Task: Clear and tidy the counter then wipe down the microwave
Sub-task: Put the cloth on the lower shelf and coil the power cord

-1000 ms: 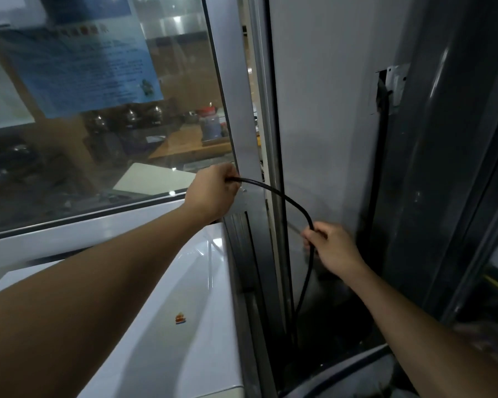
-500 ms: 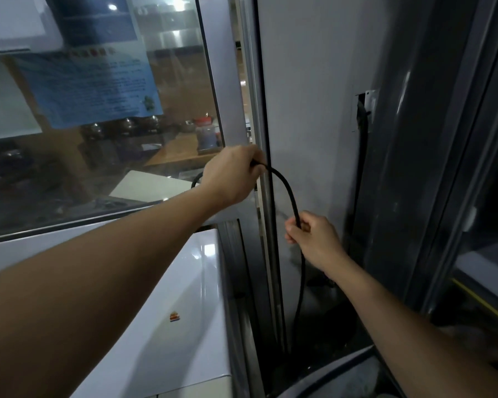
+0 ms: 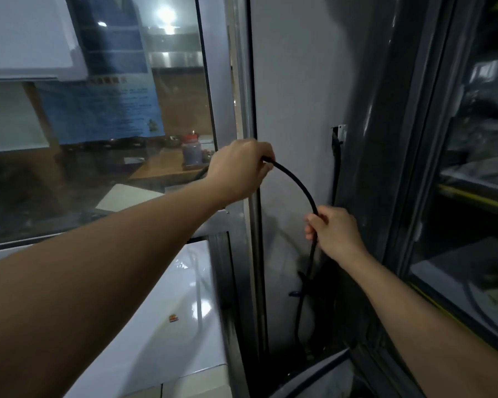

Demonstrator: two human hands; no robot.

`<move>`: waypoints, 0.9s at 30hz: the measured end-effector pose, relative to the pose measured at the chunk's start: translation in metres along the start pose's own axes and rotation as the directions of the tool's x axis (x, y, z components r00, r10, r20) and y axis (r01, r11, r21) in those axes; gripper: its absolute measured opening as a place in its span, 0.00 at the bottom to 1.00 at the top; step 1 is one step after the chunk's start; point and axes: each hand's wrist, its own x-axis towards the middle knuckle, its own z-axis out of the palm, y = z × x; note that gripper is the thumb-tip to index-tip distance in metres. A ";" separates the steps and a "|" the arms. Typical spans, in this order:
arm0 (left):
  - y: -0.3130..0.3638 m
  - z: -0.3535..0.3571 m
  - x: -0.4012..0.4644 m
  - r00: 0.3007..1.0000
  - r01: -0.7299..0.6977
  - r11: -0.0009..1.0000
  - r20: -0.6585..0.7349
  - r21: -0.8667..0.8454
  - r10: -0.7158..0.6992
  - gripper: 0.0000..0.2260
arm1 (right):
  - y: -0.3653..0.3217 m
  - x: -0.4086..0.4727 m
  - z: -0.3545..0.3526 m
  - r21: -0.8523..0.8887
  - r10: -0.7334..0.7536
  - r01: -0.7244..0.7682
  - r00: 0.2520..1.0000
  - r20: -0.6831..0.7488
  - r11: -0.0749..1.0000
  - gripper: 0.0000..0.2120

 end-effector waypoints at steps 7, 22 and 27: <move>0.025 -0.028 0.002 0.998 -0.069 0.997 -0.013 -0.029 0.069 0.07 | -0.056 -0.027 -0.040 -0.108 -0.023 0.020 0.999 -0.025 0.994 0.09; 0.009 -0.084 -0.026 0.989 0.080 0.876 -0.068 -0.475 -0.128 0.05 | -0.147 -0.076 -0.086 -0.244 0.049 -0.081 0.989 -0.137 0.966 0.13; 0.011 -0.084 -0.033 0.991 0.050 0.886 -0.085 -0.461 -0.100 0.16 | -0.167 -0.068 -0.103 -0.097 0.090 -0.119 0.963 -0.255 0.988 0.13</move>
